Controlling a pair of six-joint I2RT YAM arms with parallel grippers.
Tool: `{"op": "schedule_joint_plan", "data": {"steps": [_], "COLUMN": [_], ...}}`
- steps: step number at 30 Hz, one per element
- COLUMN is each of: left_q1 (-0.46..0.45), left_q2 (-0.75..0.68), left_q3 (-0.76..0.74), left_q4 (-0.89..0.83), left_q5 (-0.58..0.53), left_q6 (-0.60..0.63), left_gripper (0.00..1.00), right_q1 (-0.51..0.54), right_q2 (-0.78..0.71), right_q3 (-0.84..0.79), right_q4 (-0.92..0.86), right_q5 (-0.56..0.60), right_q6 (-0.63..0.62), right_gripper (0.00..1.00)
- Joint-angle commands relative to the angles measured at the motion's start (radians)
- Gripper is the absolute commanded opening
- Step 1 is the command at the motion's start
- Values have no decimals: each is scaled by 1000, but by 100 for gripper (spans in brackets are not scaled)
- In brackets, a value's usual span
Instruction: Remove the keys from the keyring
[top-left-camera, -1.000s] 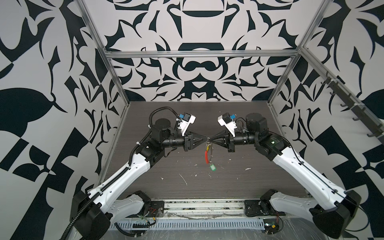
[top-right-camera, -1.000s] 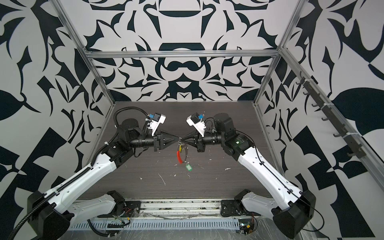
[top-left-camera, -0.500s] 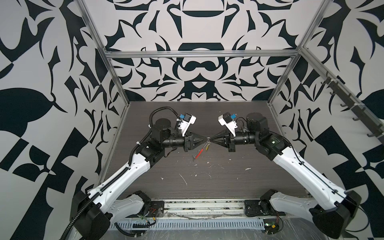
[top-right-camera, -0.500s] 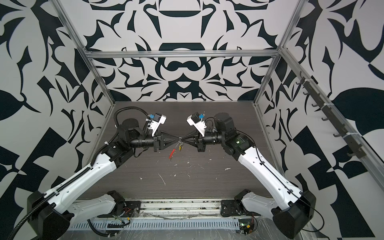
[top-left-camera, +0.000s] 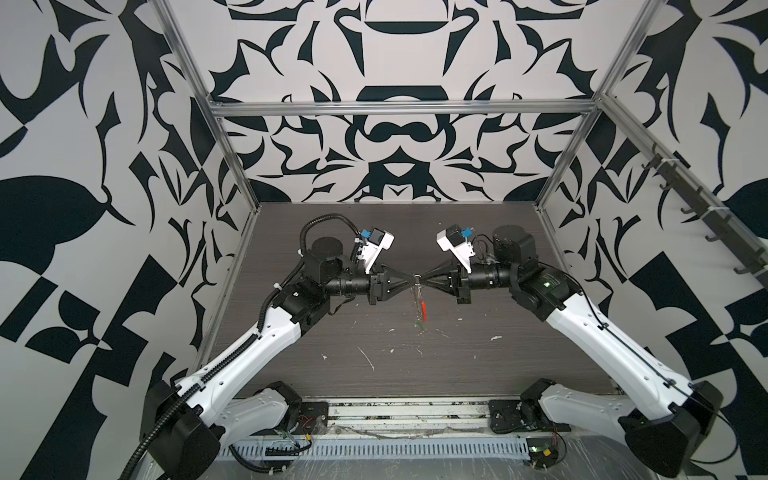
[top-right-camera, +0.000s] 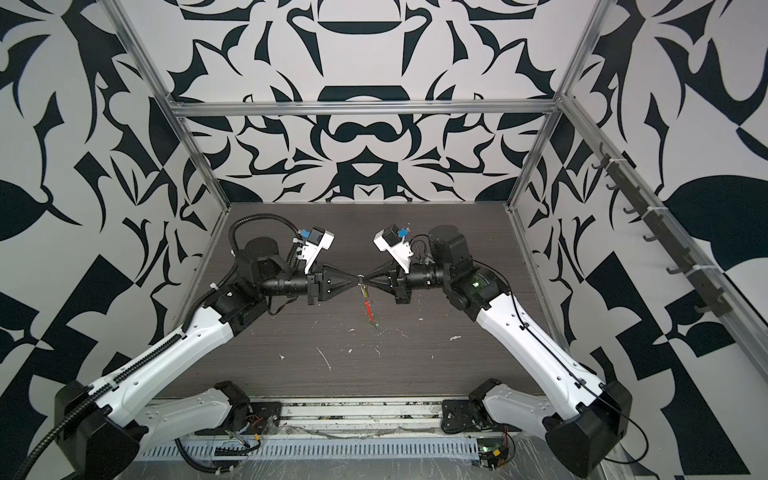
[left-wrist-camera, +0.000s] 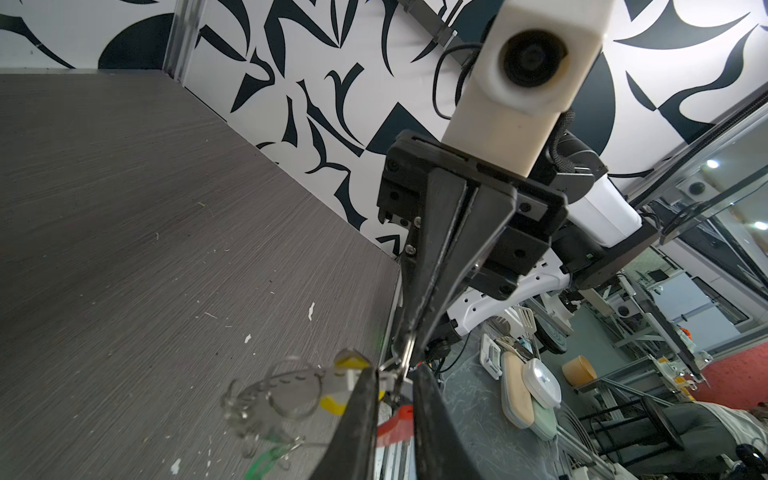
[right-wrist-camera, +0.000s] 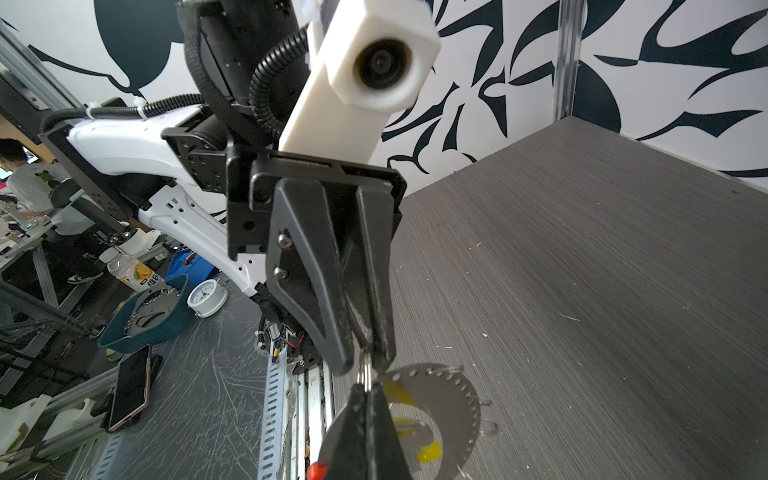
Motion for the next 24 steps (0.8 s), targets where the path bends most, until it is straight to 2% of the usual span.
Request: {"op": "schedule_joint_plan", "data": {"steps": [1,6,13,18,22,24], "left_q1": [-10,-17,-20,-27,-29,-30], "left_q2": [9,15,12,-5,-25,-31], "left_q3": [28,30,28,12,-15,-30], "left_q4": [41,50,57,96,152,190], "left_q5": [26,28,6,-38,-75,-89], "left_q6": [-1,-6,-8,-22,-42,-59], "left_gripper": [17,16,1,0,0,0], "right_q1": [-1,-1,0,0,1,0], "right_q2": [-19,-17,-22,-42,-79,-100], "right_q3": [39,37,30,16,-2,-18], "right_q4": [28,27,44,88,131,161], "right_q5": [-22,-22,-13,31,79,112], "right_q6": [2,2,20,69,107,131], "right_gripper": [0,0,0,0,28,35]}}
